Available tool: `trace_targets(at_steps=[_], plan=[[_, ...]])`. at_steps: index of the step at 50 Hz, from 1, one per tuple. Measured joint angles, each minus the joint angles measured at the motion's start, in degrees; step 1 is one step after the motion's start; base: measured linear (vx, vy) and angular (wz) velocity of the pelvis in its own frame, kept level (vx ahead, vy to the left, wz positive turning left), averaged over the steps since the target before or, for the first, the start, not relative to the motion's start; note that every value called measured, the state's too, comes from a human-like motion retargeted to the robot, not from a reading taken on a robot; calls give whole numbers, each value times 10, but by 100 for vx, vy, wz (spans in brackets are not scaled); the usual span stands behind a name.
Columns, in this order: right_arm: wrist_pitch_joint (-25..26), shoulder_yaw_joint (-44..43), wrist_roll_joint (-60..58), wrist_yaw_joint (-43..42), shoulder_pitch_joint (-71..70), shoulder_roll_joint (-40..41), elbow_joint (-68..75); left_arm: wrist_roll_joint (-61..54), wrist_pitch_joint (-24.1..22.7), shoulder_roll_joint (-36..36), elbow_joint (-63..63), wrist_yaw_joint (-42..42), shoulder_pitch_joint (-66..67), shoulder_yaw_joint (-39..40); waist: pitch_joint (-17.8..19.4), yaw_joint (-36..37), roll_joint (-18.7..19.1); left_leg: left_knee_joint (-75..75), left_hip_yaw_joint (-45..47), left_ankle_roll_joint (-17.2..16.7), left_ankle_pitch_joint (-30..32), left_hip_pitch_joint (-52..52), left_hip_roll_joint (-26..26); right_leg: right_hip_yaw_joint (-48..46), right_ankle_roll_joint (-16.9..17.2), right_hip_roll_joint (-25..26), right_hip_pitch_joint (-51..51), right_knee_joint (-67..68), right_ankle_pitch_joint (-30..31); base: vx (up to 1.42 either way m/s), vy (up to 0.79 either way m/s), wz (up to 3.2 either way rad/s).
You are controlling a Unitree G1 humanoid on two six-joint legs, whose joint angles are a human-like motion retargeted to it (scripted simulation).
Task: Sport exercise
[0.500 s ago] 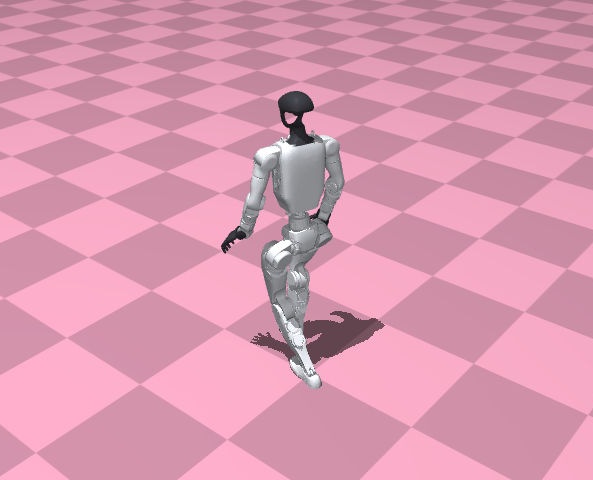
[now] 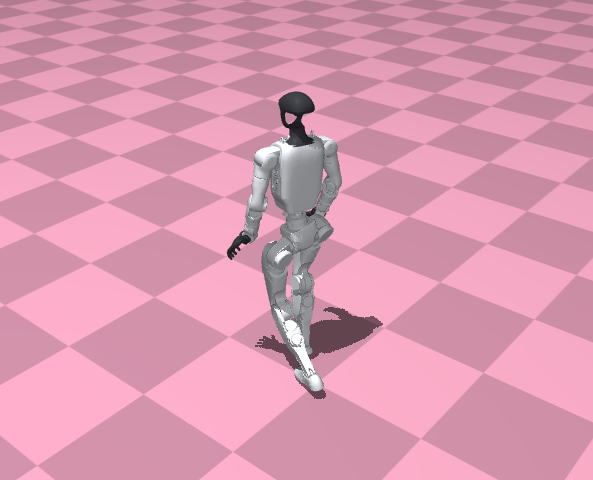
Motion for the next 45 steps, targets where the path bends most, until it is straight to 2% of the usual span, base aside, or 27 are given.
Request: trace_targets(at_steps=[5,15,20,28,38,40,45], plan=[[-3,4,-9,-8,-1,-5,-2,-2,0,0,0,8,-1,3,6,-1,8,58,26,8,-12,-36,49,-1,-6,10,13,3,-15,15,-4,5],[-2,12,-24,-7,-4,-3,7,-13,-2,9,-7,17,-16,20,17,5,-10,23,34,26,-29,-104,79,14,-6,3,54,-24,-28,13,-5,2],[-4,12,-25,-1,-6,-4,10,-17,-3,15,-13,15,-21,27,12,4,-40,-81,25,27,-7,-112,50,27,-4,-25,77,-54,-30,11,-3,2],[-6,17,-26,3,0,-11,7,-16,-5,11,-15,8,-12,26,7,4,-55,-172,-5,14,38,-104,33,37,-6,-36,99,-71,-37,7,0,2],[-10,30,-36,3,2,-20,1,-13,-5,-2,-11,2,3,14,8,9,-47,-152,-7,11,22,-95,41,40,-9,-28,110,-53,-52,3,2,0],[-10,30,-38,7,-6,-26,-2,-12,-6,-2,-10,-3,-4,15,6,4,-63,-212,0,15,45,-67,26,44,-6,-45,132,-96,-38,8,2,13],[-11,37,-47,3,0,-28,-3,-7,-7,-8,-9,-2,7,6,14,6,-53,-173,1,14,26,-71,36,42,-7,-36,136,-74,-46,0,0,0]])
